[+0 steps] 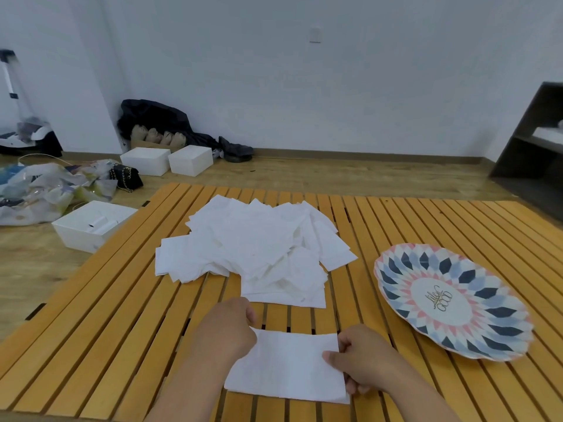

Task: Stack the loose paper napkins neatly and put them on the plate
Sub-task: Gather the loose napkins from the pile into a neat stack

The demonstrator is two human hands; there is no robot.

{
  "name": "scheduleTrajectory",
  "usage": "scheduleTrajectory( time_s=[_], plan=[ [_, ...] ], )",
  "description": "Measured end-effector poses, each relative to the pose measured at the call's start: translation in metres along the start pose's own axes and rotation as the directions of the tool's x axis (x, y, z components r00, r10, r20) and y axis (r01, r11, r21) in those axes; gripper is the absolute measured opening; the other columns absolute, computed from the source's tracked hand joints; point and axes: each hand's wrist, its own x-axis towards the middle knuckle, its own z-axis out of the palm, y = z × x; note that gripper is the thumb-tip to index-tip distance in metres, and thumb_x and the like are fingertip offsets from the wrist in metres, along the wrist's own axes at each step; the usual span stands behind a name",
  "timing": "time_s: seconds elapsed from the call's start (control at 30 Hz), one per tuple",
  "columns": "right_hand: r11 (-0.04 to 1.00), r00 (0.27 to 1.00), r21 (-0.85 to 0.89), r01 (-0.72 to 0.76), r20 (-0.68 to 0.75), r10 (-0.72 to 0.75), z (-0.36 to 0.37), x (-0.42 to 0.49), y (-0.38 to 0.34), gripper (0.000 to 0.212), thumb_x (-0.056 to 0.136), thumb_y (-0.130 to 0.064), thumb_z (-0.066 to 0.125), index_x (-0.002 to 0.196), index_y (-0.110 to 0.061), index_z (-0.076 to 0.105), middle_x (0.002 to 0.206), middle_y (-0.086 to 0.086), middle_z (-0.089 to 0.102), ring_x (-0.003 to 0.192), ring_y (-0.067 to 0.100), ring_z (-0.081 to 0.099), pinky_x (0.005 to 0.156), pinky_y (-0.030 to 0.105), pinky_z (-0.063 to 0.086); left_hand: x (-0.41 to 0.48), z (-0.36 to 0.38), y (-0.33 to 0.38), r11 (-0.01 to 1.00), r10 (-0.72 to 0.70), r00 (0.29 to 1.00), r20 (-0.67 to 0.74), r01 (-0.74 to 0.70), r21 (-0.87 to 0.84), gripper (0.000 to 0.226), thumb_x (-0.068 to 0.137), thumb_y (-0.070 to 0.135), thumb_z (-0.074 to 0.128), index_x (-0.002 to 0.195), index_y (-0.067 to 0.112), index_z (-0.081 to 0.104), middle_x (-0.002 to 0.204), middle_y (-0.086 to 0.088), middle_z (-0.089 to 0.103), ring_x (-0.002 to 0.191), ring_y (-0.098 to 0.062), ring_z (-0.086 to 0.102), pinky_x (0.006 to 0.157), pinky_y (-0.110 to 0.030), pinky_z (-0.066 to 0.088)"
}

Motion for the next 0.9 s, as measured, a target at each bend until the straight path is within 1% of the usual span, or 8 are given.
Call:
scheduleTrajectory(
  time_s=[0.07, 0.23, 0.37, 0.47, 0.57, 0.67, 0.73, 0.9],
  plan=[
    [0.996, 0.997, -0.084, 0.012, -0.076, -0.018, 0.003, 0.000, 0.002, 0.019, 0.089, -0.038, 0.060, 0.088, -0.022, 0.052, 0.077, -0.007, 0.064, 0.064, 0.005, 0.061, 0.057, 0.020, 0.047, -0.001, 0.001, -0.002, 1.000, 0.000, 1.000, -0.006, 0.001, 0.022, 0.026, 0.081, 0.011, 0.059, 0.091, 0.033, 0.050, 0.108, 0.010, 0.056, 0.096, -0.008, 0.057, 0.073, -0.021, 0.050],
    [0.969, 0.962, -0.227, 0.099, -0.225, -0.151, 0.006, -0.006, -0.001, 0.051, 0.083, -0.046, 0.064, 0.118, -0.030, 0.032, 0.092, -0.013, 0.057, 0.086, 0.007, 0.058, 0.067, 0.023, 0.049, 0.002, -0.007, -0.002, 0.991, 0.116, 0.982, -0.149, -0.103, 0.088, 0.031, 0.082, 0.023, 0.062, 0.109, 0.034, 0.052, 0.112, 0.013, 0.049, 0.097, -0.005, 0.053, 0.069, -0.019, 0.045],
    [0.956, 0.952, -0.253, 0.149, -0.223, -0.207, 0.009, -0.010, -0.005, 0.055, 0.086, -0.045, 0.061, 0.129, -0.032, 0.029, 0.082, -0.016, 0.051, 0.083, 0.007, 0.054, 0.058, 0.016, 0.039, 0.006, -0.003, 0.005, 0.904, 0.416, 0.842, -0.343, -0.341, 0.259, 0.019, 0.078, 0.025, 0.070, 0.093, 0.036, 0.067, 0.116, 0.017, 0.054, 0.108, -0.005, 0.054, 0.064, -0.014, 0.049],
    [0.954, 0.947, -0.243, 0.174, -0.224, -0.229, 0.013, -0.008, -0.005, 0.052, 0.088, -0.044, 0.058, 0.130, -0.031, 0.031, 0.092, -0.014, 0.056, 0.088, 0.008, 0.057, 0.066, 0.019, 0.043, 0.016, 0.011, 0.007, 0.844, 0.480, 0.832, -0.278, -0.352, 0.405, 0.038, 0.049, 0.019, 0.085, 0.083, 0.034, 0.076, 0.113, 0.002, 0.069, 0.104, -0.019, 0.067, 0.067, -0.027, 0.059],
    [0.957, 0.947, -0.237, 0.165, -0.232, -0.221, 0.015, -0.006, -0.003, 0.052, 0.089, -0.045, 0.056, 0.130, -0.029, 0.029, 0.099, -0.010, 0.060, 0.090, 0.009, 0.060, 0.074, 0.023, 0.048, 0.021, 0.021, 0.011, 0.812, 0.491, 0.843, -0.221, -0.350, 0.468, 0.042, 0.054, 0.023, 0.077, 0.096, 0.028, 0.076, 0.120, -0.002, 0.068, 0.113, -0.023, 0.063, 0.080, -0.036, 0.056],
    [0.963, 0.952, -0.216, 0.160, -0.224, -0.209, 0.016, -0.003, -0.002, 0.052, 0.089, -0.044, 0.056, 0.130, -0.029, 0.027, 0.097, -0.010, 0.058, 0.091, 0.009, 0.060, 0.076, 0.024, 0.049, 0.024, 0.025, 0.013, 0.813, 0.493, 0.846, -0.205, -0.364, 0.454, 0.052, 0.072, 0.018, 0.068, 0.124, 0.017, 0.064, 0.141, 0.003, 0.050, 0.132, -0.022, 0.047, 0.101, -0.039, 0.044],
    [0.966, 0.954, -0.212, 0.150, -0.225, -0.198, 0.016, -0.002, -0.003, 0.053, 0.089, -0.044, 0.056, 0.130, -0.028, 0.027, 0.102, -0.010, 0.060, 0.093, 0.009, 0.061, 0.081, 0.025, 0.051, 0.022, 0.022, 0.015, 0.836, 0.490, 0.839, -0.234, -0.377, 0.398, 0.060, 0.070, 0.009, 0.069, 0.130, 0.011, 0.058, 0.143, 0.004, 0.047, 0.131, -0.023, 0.048, 0.102, -0.038, 0.042],
    [0.969, 0.959, -0.202, 0.138, -0.218, -0.182, 0.018, 0.000, -0.003, 0.058, 0.091, -0.039, 0.055, 0.137, -0.026, 0.021, 0.095, -0.009, 0.060, 0.087, 0.009, 0.061, 0.078, 0.026, 0.052, 0.016, -0.001, 0.018, 0.902, 0.431, 0.848, -0.309, -0.399, 0.165, 0.065, 0.095, 0.016, 0.046, 0.152, 0.020, 0.016, 0.158, 0.017, 0.007, 0.145, -0.008, 0.009, 0.114, -0.018, 0.014]
  ],
)
